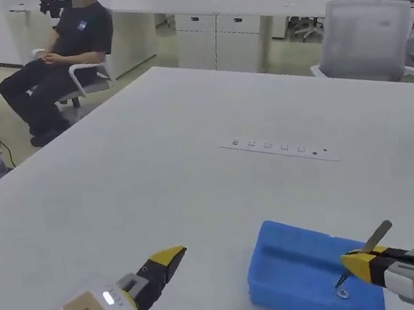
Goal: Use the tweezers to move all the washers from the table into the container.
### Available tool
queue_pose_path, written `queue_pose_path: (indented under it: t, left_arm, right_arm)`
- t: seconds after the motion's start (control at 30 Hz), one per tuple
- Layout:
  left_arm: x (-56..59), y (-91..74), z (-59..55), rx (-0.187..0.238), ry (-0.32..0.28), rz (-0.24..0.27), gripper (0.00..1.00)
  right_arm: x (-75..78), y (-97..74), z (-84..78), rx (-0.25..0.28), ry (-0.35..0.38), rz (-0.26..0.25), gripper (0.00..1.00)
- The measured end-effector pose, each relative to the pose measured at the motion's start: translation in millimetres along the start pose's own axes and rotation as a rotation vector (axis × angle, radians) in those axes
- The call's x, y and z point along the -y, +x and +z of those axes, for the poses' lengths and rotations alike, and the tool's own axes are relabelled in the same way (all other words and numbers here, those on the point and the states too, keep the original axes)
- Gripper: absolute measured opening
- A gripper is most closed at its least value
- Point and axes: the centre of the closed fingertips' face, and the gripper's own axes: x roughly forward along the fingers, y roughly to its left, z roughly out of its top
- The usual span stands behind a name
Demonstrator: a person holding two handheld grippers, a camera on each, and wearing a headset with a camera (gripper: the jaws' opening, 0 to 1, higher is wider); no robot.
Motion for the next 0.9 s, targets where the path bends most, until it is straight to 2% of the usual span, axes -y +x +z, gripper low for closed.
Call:
queue_pose_path:
  t: [0.07, 0.13, 0.27, 0.67, 0.9]
  left_arm:
    - [-5.3, 0.2, -7.4, -0.044, 0.061, 0.032, 0.98]
    - [-1.6, 2.2, -11.7, -0.066, 0.057, 0.018, 0.99]
    - [-2.2, 1.8, -15.1, -0.087, 0.057, 0.015, 0.99]
    - [-9.3, -1.3, -12.3, -0.064, -0.003, 0.032, 0.92]
    - [-9.0, -1.6, -11.7, -0.054, -0.021, 0.034, 0.90]
  right_arm:
    - [1.0, 5.9, -1.9, -0.024, -0.026, 0.006, 0.03]
    - [0.6, 11.7, -5.2, -0.048, -0.045, 0.018, 0.03]
    - [0.9, 18.1, -9.5, -0.079, -0.084, 0.023, 0.03]
    - [3.2, 15.4, -11.5, -0.078, -0.069, 0.020, 0.03]
    - [-13.4, 3.3, -1.9, -0.025, -0.063, 0.028, 0.03]
